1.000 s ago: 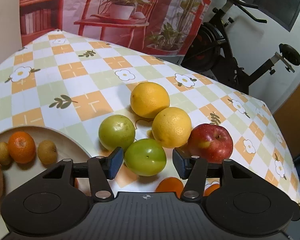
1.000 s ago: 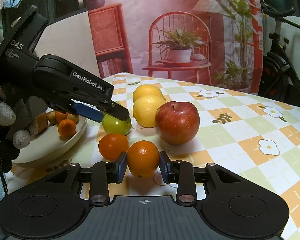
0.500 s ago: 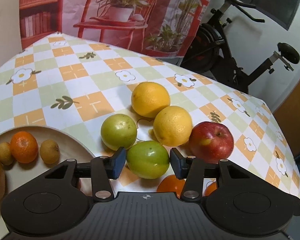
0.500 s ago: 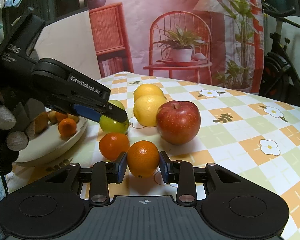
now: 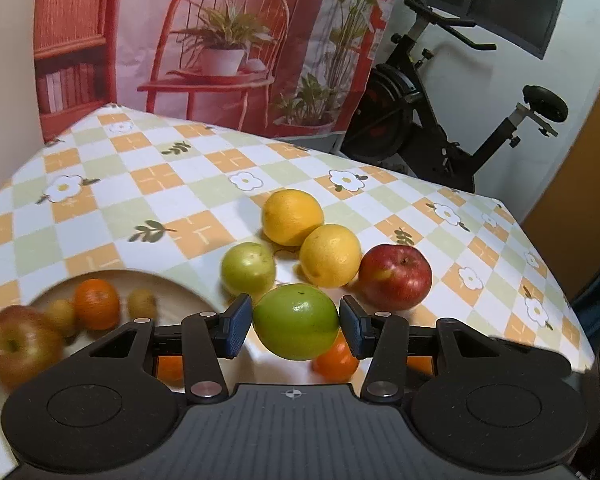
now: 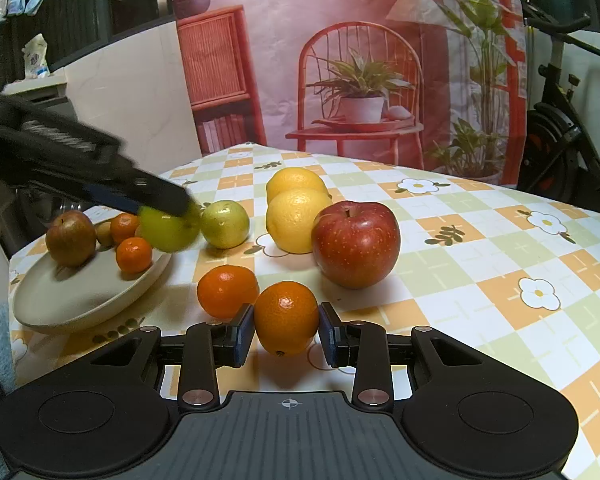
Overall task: Organize fruits
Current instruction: 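Close the left tool on the green apple while the right tool grasps the tangerine, then carry the green apple in the left tool and tangerine in the right tool to the plate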
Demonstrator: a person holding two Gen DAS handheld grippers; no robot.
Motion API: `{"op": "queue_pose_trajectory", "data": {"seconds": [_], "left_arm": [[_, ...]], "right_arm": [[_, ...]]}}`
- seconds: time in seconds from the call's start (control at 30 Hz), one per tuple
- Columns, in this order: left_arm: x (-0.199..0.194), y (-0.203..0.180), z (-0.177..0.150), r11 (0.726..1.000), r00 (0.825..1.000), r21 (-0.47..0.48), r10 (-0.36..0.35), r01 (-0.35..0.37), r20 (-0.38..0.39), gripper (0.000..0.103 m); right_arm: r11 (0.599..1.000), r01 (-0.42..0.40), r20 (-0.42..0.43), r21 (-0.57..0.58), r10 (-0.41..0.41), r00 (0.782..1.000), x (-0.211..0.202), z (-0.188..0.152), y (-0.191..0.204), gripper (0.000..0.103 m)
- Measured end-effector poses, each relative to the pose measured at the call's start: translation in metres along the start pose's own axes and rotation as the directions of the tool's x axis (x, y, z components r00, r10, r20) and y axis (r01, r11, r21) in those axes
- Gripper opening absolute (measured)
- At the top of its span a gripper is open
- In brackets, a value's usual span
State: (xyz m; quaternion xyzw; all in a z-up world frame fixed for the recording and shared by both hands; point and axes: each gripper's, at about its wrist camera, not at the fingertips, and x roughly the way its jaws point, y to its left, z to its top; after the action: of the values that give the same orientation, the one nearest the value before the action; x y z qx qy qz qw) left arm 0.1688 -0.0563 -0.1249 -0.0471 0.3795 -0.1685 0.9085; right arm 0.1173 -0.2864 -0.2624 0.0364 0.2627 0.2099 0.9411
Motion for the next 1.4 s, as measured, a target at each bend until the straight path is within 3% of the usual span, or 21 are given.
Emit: {"op": "queue_pose_trajectory", "data": {"seconds": [0.5,0.87,1.17,1.4], "left_arm": [[-0.055,0.071,-0.039,0.988,0.993,-0.101,0.111,-0.113,-0.027,0.051],[-0.063,0.105,-0.053,0.975,0.986,-0.15,0.159,-0.165,-0.048,0.051],[-0.066,0.12,-0.056,0.97,0.985,-0.173,0.168,-0.173,-0.045,0.051],[-0.07,0.129,-0.059,0.964,0.985,-0.202,0.165,-0.17,-0.04,0.051]], "right_arm": [[0.999,0.017,-0.036,0.044,-0.015,0.999,0.006,0.009,0.002,0.031],[0.989,-0.082,-0.037,-0.126,0.078,0.996,0.028,0.058,0.059,0.031],[0.925,-0.203,-0.121,-0.321,0.173,0.977,0.082,0.08,0.123,0.031],[0.864,-0.27,-0.173,-0.424,0.215,0.961,0.101,0.083,0.157,0.031]]}}
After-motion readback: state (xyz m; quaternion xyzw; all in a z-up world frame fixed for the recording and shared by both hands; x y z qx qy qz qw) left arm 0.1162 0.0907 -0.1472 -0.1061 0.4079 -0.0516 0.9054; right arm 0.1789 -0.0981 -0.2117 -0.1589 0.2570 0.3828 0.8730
